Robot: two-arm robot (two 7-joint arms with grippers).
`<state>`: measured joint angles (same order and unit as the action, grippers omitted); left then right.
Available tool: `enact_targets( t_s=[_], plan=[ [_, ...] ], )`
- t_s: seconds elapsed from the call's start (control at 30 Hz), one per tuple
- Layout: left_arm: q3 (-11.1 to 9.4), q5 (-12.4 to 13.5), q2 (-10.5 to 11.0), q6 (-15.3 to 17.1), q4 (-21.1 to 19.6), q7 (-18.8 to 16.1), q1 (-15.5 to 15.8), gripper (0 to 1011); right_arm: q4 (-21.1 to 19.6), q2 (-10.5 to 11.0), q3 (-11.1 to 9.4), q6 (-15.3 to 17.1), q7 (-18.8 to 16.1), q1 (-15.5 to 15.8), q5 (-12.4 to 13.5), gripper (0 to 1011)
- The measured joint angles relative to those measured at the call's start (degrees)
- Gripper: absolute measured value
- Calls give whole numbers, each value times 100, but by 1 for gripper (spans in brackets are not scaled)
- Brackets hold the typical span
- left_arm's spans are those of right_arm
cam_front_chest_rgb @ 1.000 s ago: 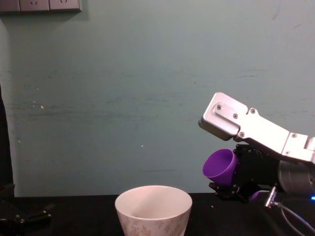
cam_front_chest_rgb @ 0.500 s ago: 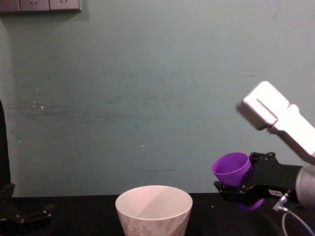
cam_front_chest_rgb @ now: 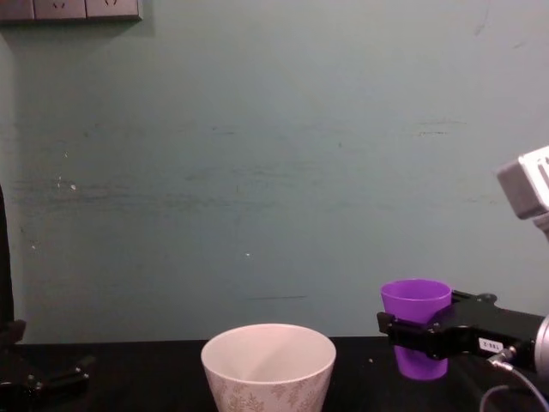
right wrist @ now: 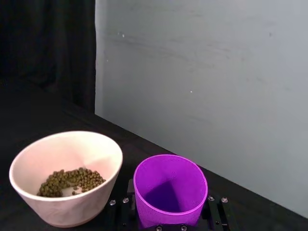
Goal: Pick up the cup and pour the mung beans from the cup into the bowl.
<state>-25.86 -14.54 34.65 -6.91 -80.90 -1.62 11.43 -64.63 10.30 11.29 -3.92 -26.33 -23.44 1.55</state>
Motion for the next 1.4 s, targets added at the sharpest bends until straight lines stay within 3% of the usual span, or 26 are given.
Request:
enact_targets(
  t_s=[0.2, 0.87, 1.07, 1.4],
  plan=[
    [0, 0, 0, 0, 0, 0, 0, 1011, 434, -46, -40, -248, -135, -157, 290, 729],
    [0, 0, 0, 0, 0, 0, 0, 1011, 1817, -164, 263, -986, -245, -735, 569, 729],
    [0, 0, 0, 0, 0, 0, 0, 1011, 2053, -165, 358, -1089, -258, -831, 620, 729],
    [0, 0, 0, 0, 0, 0, 0, 1011, 2111, -114, 550, -1121, -263, -896, 642, 729]
  ],
)
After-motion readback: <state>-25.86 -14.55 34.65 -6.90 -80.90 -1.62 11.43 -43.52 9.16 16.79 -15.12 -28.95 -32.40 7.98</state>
